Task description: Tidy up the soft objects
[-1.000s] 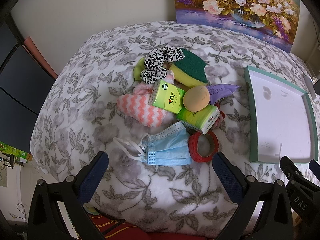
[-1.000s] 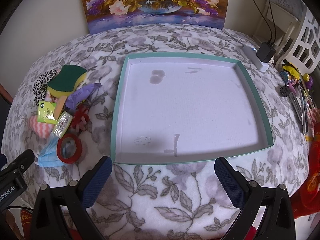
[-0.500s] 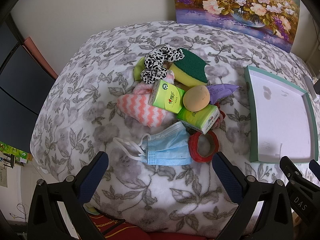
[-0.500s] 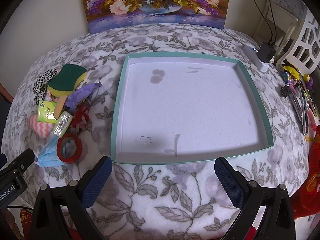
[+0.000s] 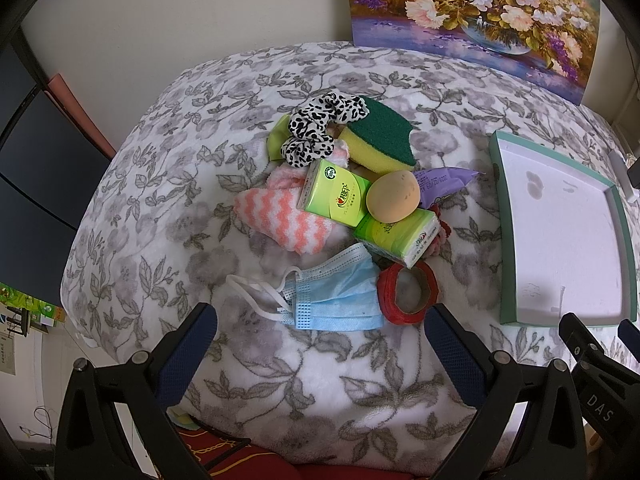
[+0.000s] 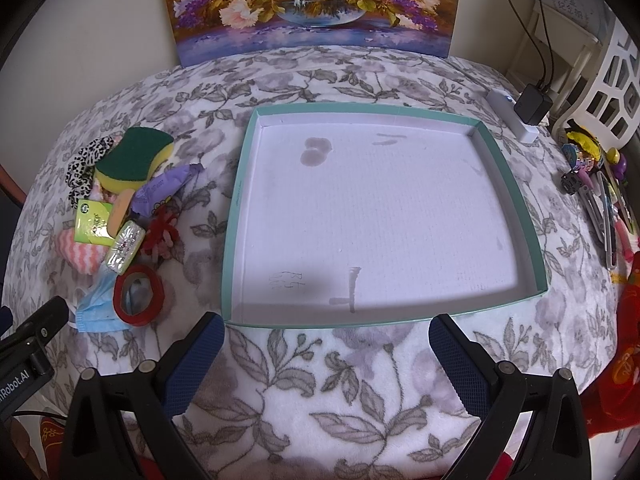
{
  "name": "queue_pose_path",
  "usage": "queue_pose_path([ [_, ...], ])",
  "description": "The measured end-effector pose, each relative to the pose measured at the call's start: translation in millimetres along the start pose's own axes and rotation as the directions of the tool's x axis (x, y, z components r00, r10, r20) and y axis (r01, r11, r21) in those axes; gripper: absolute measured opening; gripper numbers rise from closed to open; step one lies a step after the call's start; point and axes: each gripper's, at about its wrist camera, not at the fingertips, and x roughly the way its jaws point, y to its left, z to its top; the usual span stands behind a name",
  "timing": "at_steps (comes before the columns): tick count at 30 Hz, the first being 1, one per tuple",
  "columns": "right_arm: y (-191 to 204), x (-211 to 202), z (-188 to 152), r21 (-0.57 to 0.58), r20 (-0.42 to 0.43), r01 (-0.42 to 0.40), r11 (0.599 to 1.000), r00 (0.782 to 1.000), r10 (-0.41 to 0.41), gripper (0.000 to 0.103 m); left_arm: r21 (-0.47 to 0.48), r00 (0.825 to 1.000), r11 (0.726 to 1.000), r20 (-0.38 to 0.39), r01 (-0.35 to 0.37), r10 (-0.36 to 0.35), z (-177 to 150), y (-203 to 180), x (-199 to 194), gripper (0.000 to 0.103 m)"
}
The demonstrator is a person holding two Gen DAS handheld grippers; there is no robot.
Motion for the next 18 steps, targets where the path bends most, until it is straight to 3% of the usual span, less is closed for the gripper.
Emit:
queue_pose_path([
  [18,-0.3,-1.1,1.4,0.000,-0.002,-0.001,1.000,1.000,0.001,0.103,-0.001,1.000,1.000,-0.002,0.002,-0.002,0.1,0.1,0.0,0.103],
])
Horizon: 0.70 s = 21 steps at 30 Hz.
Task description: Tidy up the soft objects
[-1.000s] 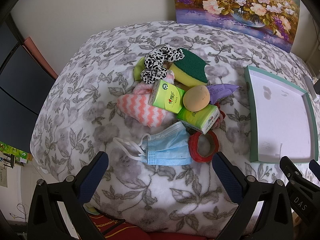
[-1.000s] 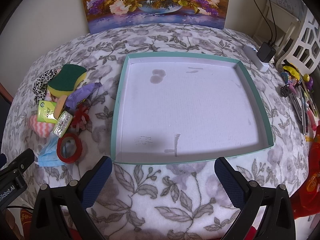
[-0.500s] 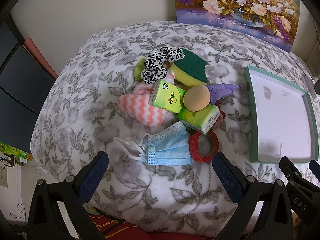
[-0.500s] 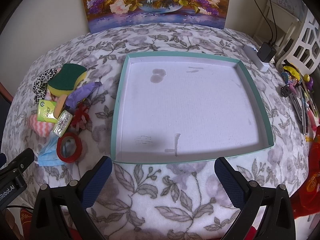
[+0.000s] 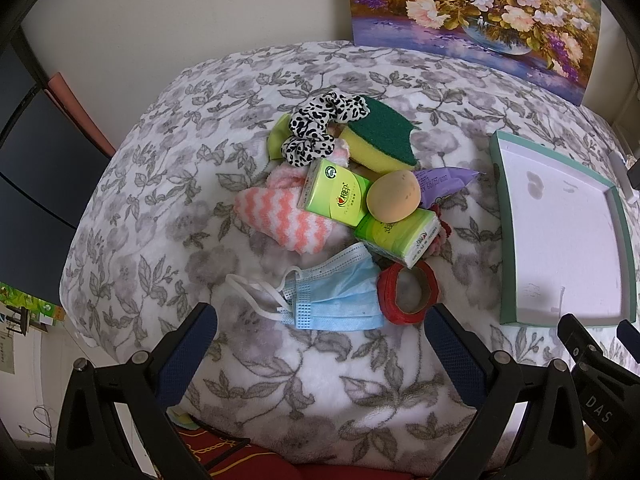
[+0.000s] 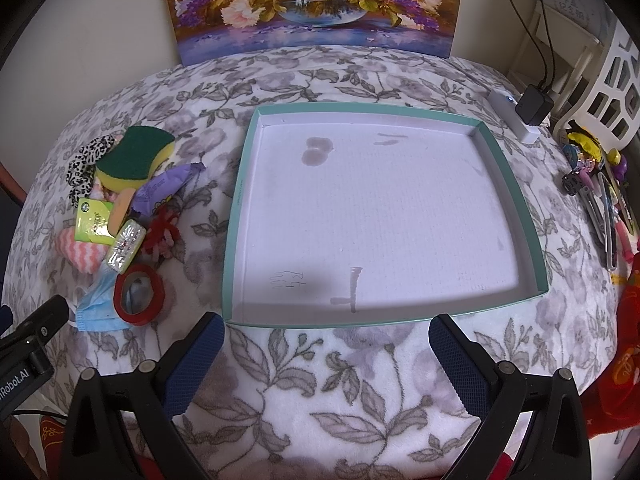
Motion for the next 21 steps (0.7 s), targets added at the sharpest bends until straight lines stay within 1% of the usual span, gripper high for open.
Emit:
queue_pose_path([
  [3,6,2,-1,-0.008,0.005,-0.020,1.000,1.000,0.020,0.103,-0.022,1.000,1.000,0.007,0.006,-0.006,-3,7,4,0.103],
  [6,12,1,3,-0.018,0.023,-0.058,0.998,0.998,0.058,0.103,-0.077,1.000,0.997,0.025,0.013,-0.011,3,20,4,0.103],
  [10,24,0,10,-0.043,0.065,-0.092,0.995,0.993,0.095,0.103,-0.148,0.999,0.988,0.032,0.043,-0.039,8,38,9,0.103],
  [12,32,-2,13,-0.064,0.086,-0.106,0.992,0.990,0.112,0.103,-0.183,0.997,0.981,0.050,0.072,-0.064,10,49,12,0.103],
  [14,40,-3,18,-0.085,0.096,-0.131,0.988,0.986,0.139,0.103,-0.202,0.995,0.976,0.068,0.082,-0.070,12,57,15,0.103],
  [16,49,-2,20,-0.103,0.090,-0.183,0.978,0.977,0.193,0.103,-0.231,0.993,0.968,0.081,0.097,-0.080,13,67,18,0.103],
  [19,62,4,22,-0.108,0.066,-0.249,0.963,0.964,0.257,0.103,-0.273,0.990,0.953,0.078,0.133,-0.116,14,79,26,0.103],
  [21,72,10,24,-0.117,0.046,-0.265,0.957,0.961,0.272,0.103,-0.298,0.988,0.942,0.075,0.151,-0.134,13,86,32,0.103],
])
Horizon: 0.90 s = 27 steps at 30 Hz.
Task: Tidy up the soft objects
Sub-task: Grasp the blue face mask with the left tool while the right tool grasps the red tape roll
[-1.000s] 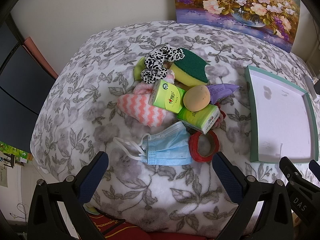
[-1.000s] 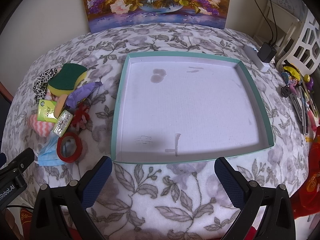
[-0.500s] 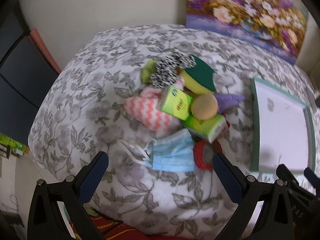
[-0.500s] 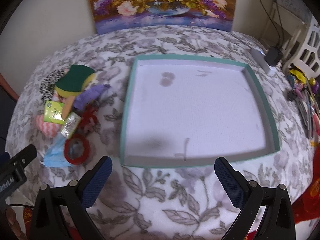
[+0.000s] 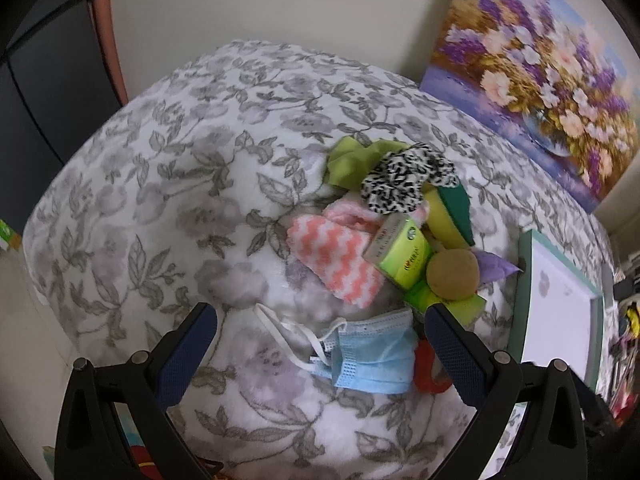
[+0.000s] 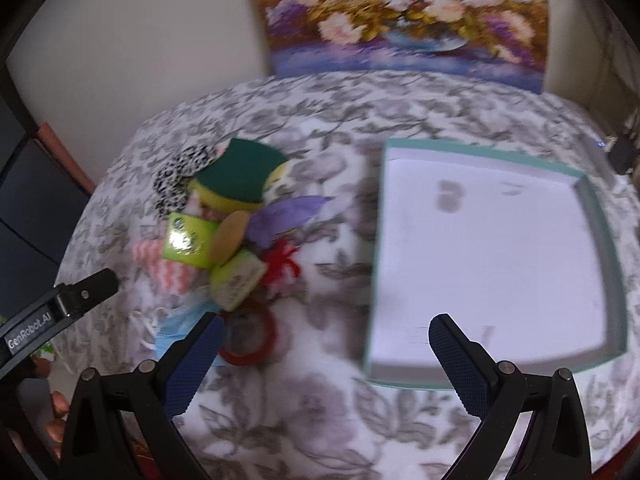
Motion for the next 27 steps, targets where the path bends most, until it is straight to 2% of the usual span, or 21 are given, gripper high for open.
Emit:
queue_pose_path([
  [4,14,19,2,-0.045,-0.051,0.002,0.999,0.999,-0.004,0.103,-0.011,0.999,1.000,-0.027,0.024,-0.024,-2,5,14,0.103],
  [7,27,32,-1,-0.081,-0.092,-0.027,0.996,0.996,0.020,0.103,-0.002,0.997,0.999,-0.070,0.038,-0.038,-5,4,26,0.103],
  [13,43,52,-9,-0.148,-0.152,-0.045,0.988,0.988,0.022,0.103,-0.043,0.977,0.998,-0.205,0.052,-0.060,-10,7,51,0.103],
  [16,48,63,-10,-0.163,-0.176,-0.040,0.986,0.984,0.010,0.103,-0.055,0.975,0.998,-0.219,0.031,-0.042,-13,11,55,0.103],
  [18,48,69,-9,-0.169,-0.188,-0.034,0.985,0.982,0.002,0.103,-0.057,0.971,0.997,-0.231,0.044,-0.056,-15,11,58,0.103],
  [21,52,74,-12,-0.184,-0.198,-0.037,0.982,0.980,0.000,0.097,-0.057,0.962,0.996,-0.263,0.064,-0.077,-19,10,66,0.102],
  [23,55,76,-15,-0.193,-0.205,-0.044,0.980,0.979,0.004,0.092,-0.059,0.954,0.996,-0.288,0.072,-0.086,-23,10,72,0.097],
  [25,57,80,-17,-0.201,-0.214,-0.046,0.979,0.977,0.002,0.086,-0.059,0.948,0.995,-0.306,0.078,-0.092,-26,10,78,0.086],
  [27,59,83,-18,-0.197,-0.222,-0.059,0.979,0.975,0.014,0.082,-0.072,0.938,0.993,-0.328,0.092,-0.111,-28,10,86,0.082],
])
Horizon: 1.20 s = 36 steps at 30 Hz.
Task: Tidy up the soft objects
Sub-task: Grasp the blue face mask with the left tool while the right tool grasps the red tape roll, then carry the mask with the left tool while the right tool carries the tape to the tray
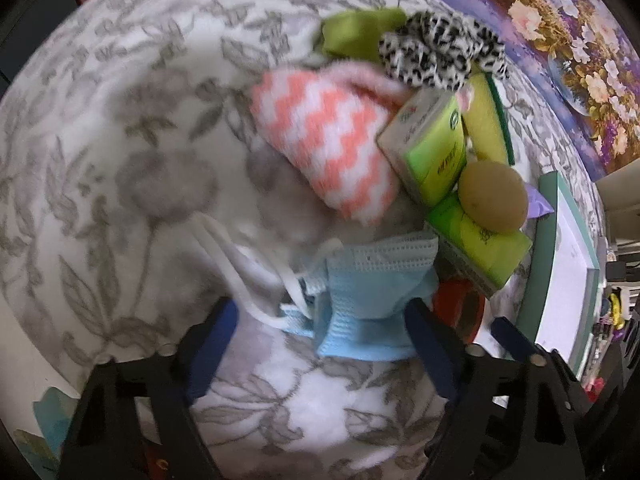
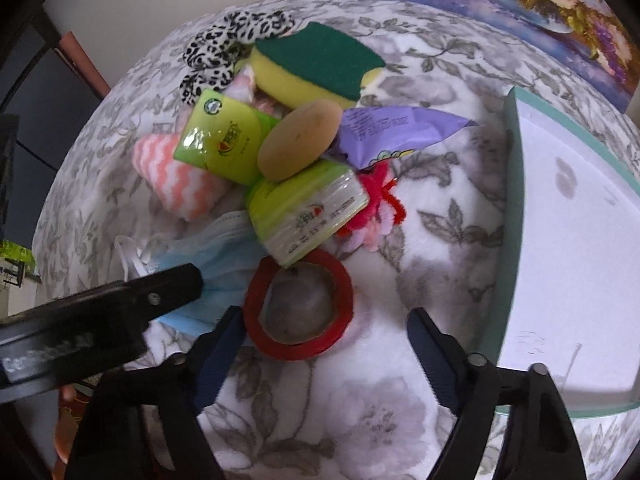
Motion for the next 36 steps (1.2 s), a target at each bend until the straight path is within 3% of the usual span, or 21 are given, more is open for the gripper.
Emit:
queue_pose_path([
  [2,1,2,0,0.001,0.000,-0.007,1.000,1.000,0.007,0.079,-0.006,1.000,1.000,-0.017,0.011,-0.011,-2,2,6,0.081],
  [9,8,10,0,0.003,0.004,-0.036,0.999,0.999,0.036,0.063,0.031,1.000,0.999,-0.013,-0.016,0.016,-4,-10,10,0.051],
  [12,7,7,0,0.016,0.003,-0.035,0.999,0.999,0.035,0.057,0.057,1.000,0.998,-0.015,-0.024,0.025,-2,-23,17,0.045],
  [21,1,3,-5,0.029,0.000,-0.038,0.999,0.999,0.038,0.054,0.066,1.000,0.998,-0.022,0.008,-0.006,-2,-43,7,0.019],
  [27,-17,-7,-14,0.081,-0.007,-0.062,0.995,0.998,0.063,0.053,0.067,1.000,0.998,-0.004,0.015,-0.015,-6,-44,8,0.014],
  [36,-29,-30,-18,0.117,0.004,-0.066,0.991,0.998,0.066,0.053,0.044,0.999,0.999,0.045,0.022,-0.024,-11,-37,-31,0.013],
])
